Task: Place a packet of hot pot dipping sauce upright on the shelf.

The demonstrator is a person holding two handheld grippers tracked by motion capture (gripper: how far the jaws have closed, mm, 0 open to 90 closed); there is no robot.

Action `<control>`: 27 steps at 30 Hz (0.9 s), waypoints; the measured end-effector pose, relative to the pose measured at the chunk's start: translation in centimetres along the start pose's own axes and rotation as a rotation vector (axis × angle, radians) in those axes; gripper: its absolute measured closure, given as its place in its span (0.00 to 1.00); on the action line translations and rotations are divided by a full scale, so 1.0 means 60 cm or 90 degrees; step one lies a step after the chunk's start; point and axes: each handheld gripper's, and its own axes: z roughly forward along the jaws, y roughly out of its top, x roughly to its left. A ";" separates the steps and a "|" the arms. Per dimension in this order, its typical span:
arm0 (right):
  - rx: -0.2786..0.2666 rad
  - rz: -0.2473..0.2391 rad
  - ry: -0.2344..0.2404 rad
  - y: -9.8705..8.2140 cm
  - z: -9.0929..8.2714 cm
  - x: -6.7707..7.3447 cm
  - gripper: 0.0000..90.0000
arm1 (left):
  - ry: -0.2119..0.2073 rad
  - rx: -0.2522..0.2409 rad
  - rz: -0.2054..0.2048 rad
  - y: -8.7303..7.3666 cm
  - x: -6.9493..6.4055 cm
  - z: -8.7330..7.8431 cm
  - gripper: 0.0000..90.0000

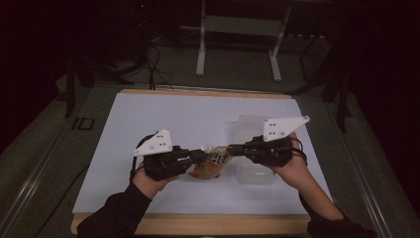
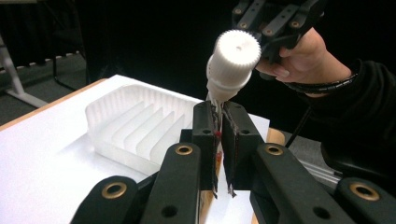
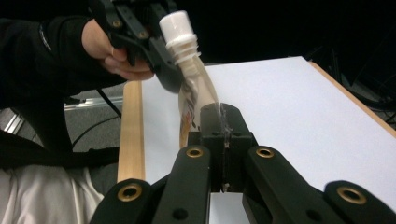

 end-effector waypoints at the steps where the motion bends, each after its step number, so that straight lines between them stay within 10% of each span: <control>1: -0.001 -0.002 -0.002 0.001 0.000 0.000 1.00 | -0.001 0.000 -0.001 0.000 0.000 0.001 0.94; 14: -0.003 0.002 -0.009 0.010 -0.008 -0.004 1.00 | 0.001 0.003 0.012 0.003 -0.002 0.004 0.94; 27: -0.003 -0.012 -0.019 0.028 -0.015 -0.006 1.00 | 0.025 0.000 -0.004 -0.010 0.006 0.000 0.47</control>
